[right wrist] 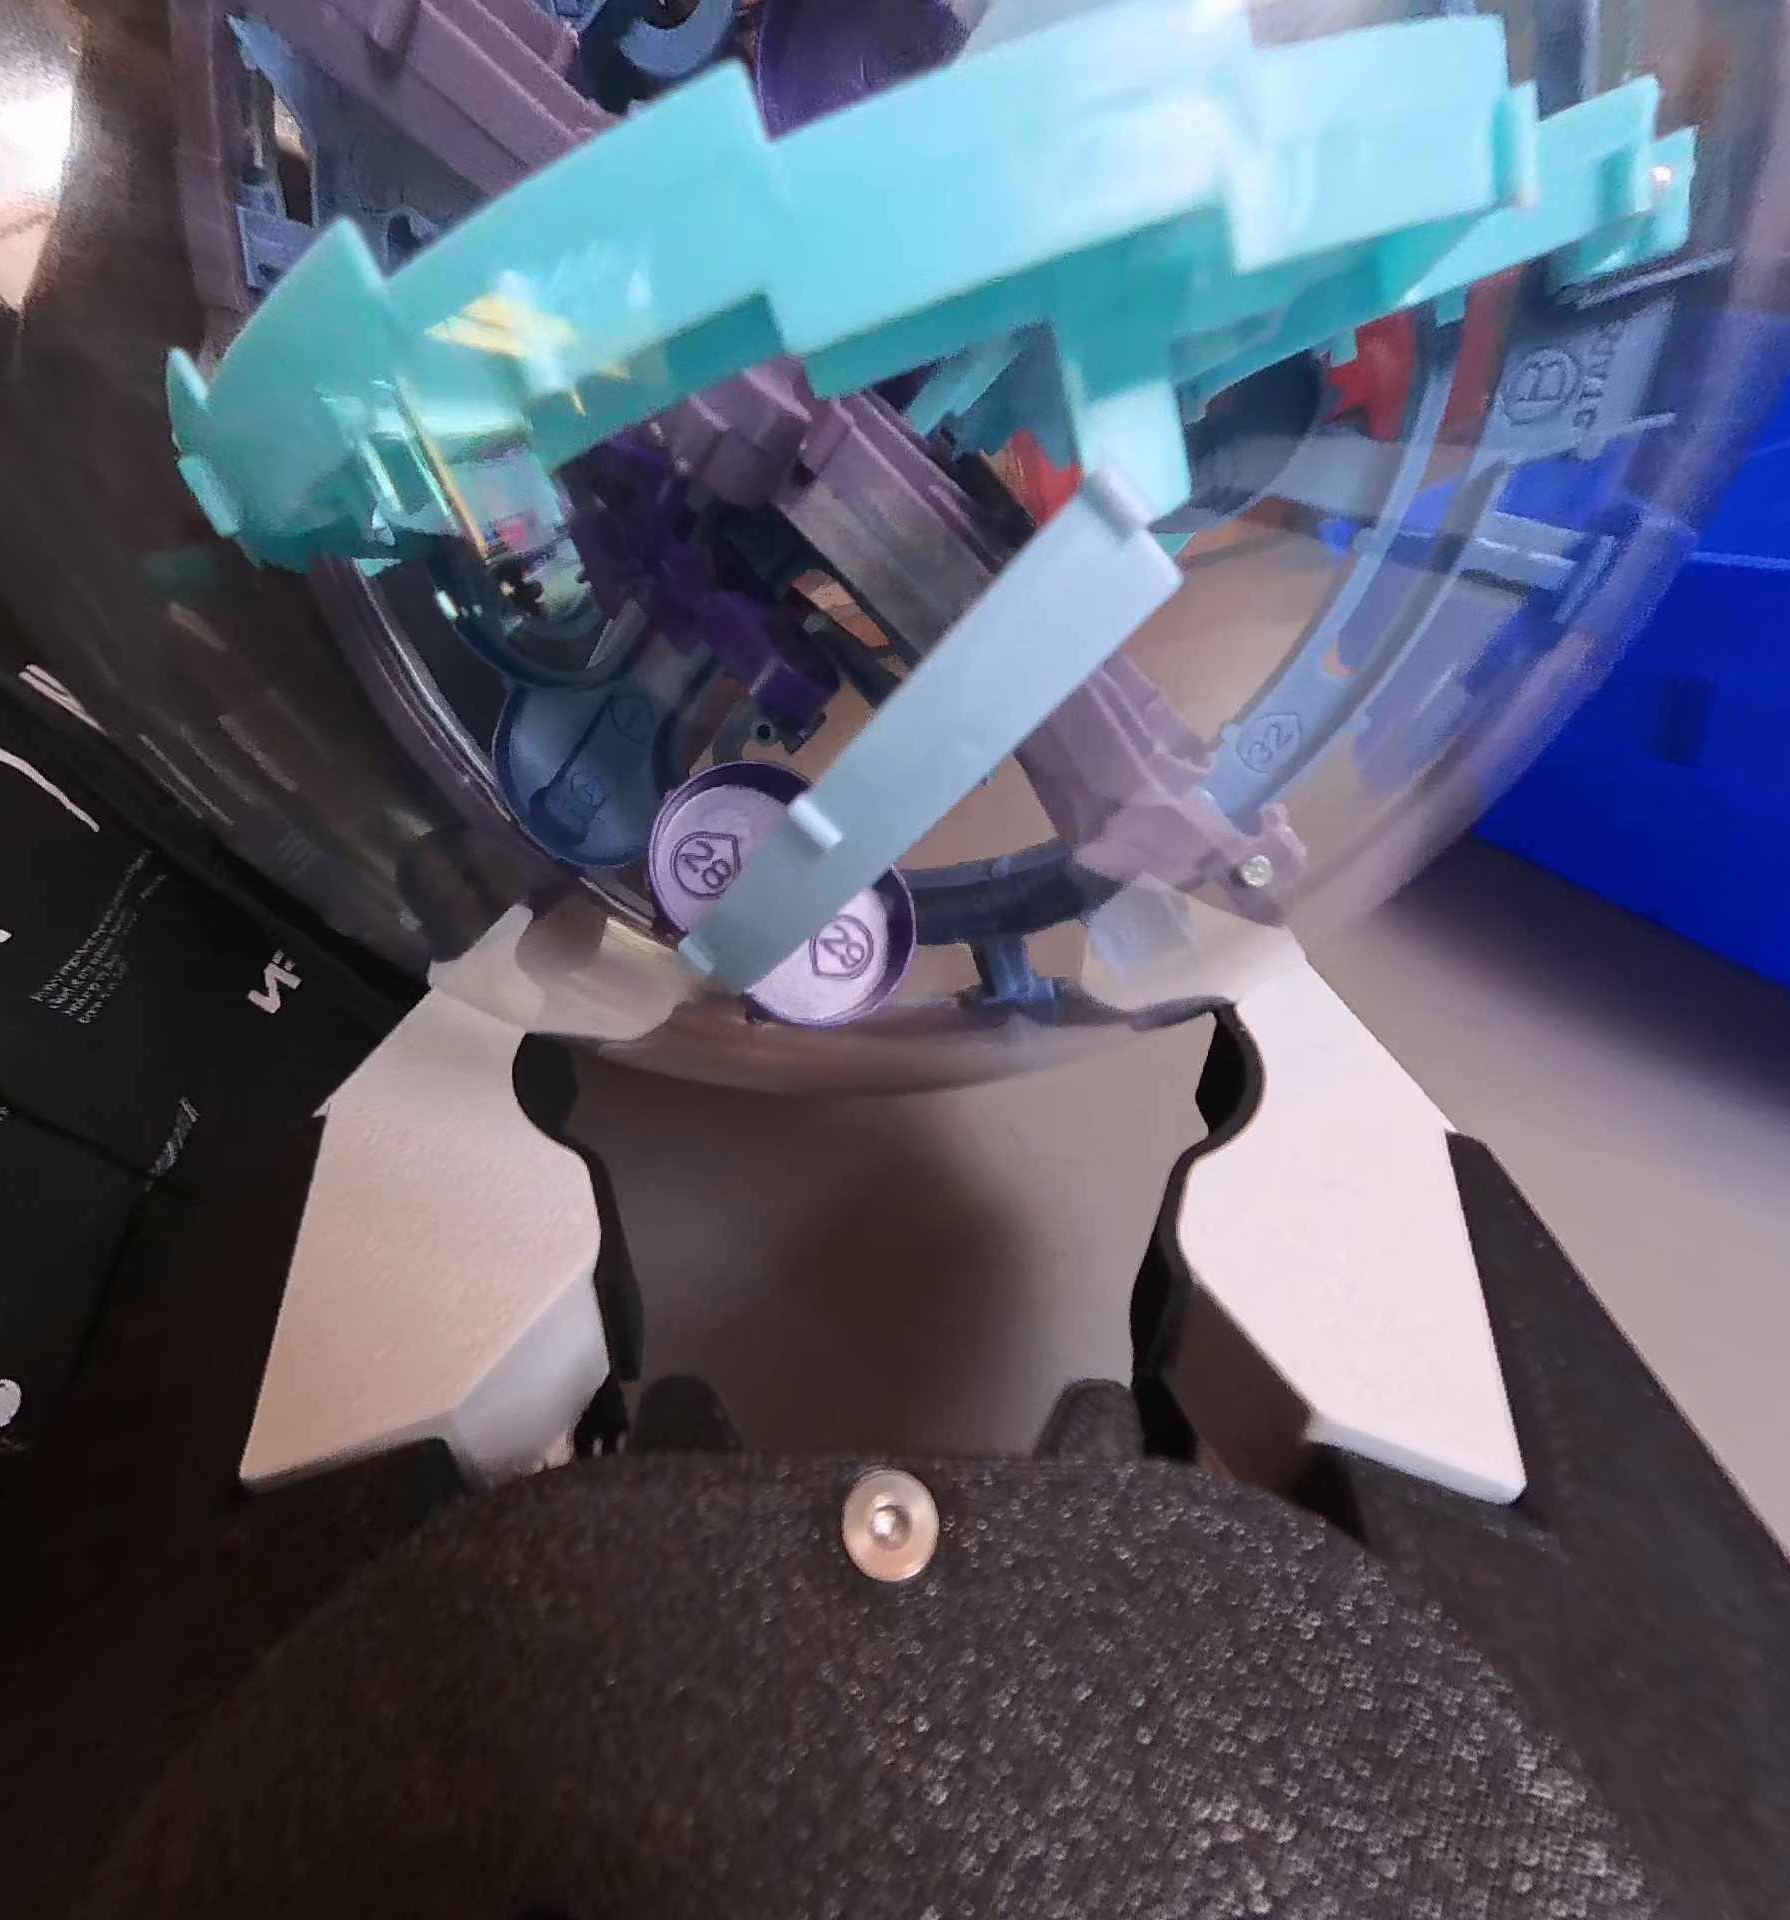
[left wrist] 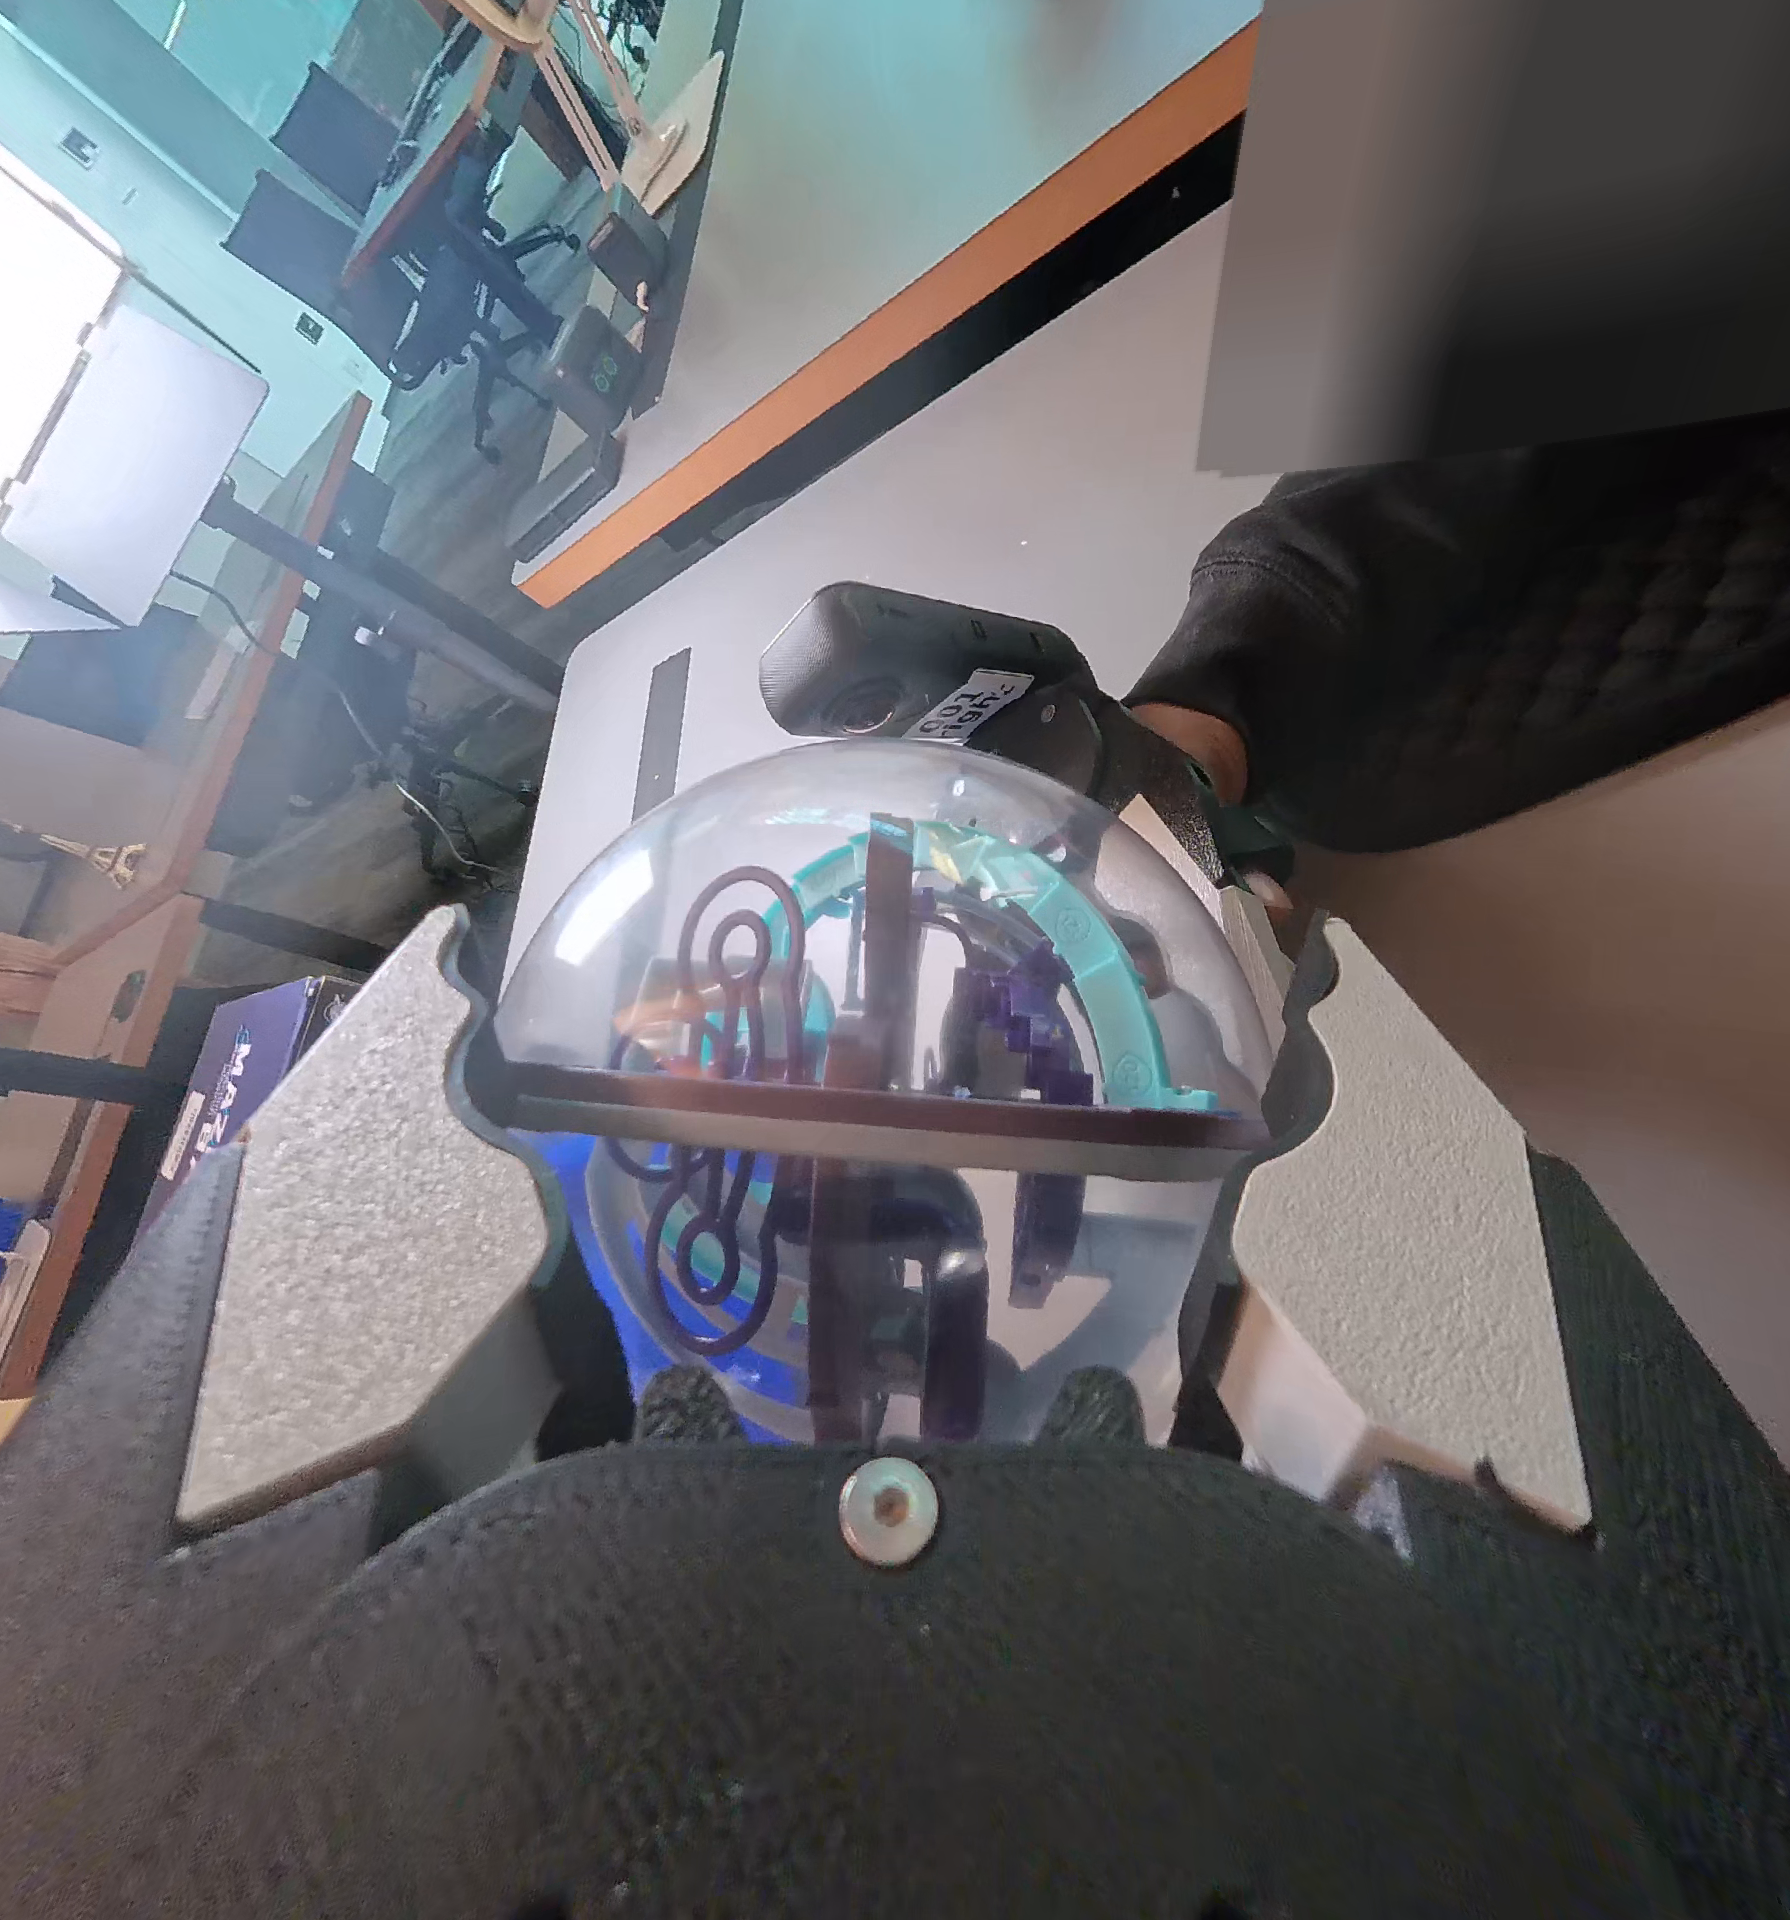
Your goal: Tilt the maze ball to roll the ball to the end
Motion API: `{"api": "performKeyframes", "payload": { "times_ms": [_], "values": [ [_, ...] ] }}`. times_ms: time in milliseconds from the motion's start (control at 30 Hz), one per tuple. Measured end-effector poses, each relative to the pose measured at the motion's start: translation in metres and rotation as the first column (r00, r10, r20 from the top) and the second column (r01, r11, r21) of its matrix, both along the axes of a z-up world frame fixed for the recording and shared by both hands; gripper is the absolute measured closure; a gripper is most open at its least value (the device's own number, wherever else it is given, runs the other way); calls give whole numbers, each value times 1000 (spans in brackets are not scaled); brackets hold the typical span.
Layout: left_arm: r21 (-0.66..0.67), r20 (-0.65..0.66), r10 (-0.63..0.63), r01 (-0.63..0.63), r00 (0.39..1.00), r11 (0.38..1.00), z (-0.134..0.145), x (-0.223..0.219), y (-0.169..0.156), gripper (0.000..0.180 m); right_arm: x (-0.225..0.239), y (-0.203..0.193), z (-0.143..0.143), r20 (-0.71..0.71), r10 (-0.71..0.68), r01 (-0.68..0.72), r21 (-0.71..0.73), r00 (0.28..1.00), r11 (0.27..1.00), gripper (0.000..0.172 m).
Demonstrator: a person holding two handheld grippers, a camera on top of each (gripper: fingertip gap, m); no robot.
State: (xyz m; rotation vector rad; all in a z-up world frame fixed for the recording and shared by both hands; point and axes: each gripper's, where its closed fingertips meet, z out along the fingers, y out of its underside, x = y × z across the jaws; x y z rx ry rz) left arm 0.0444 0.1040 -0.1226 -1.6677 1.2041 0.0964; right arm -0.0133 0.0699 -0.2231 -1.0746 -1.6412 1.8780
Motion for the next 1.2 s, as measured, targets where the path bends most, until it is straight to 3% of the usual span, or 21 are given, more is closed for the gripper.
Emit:
{"api": "performKeyframes", "payload": {
  "times_ms": [567,1200],
  "values": [
    [36,-111,-47,51,993,998,-1,15,-4,34,3,3,1,-50,-45,49,88,998,995,50],
    [2,-195,-56,57,979,998,-3,27,3,33,6,2,3,-65,-31,35,71,997,997,50]
  ]
}}
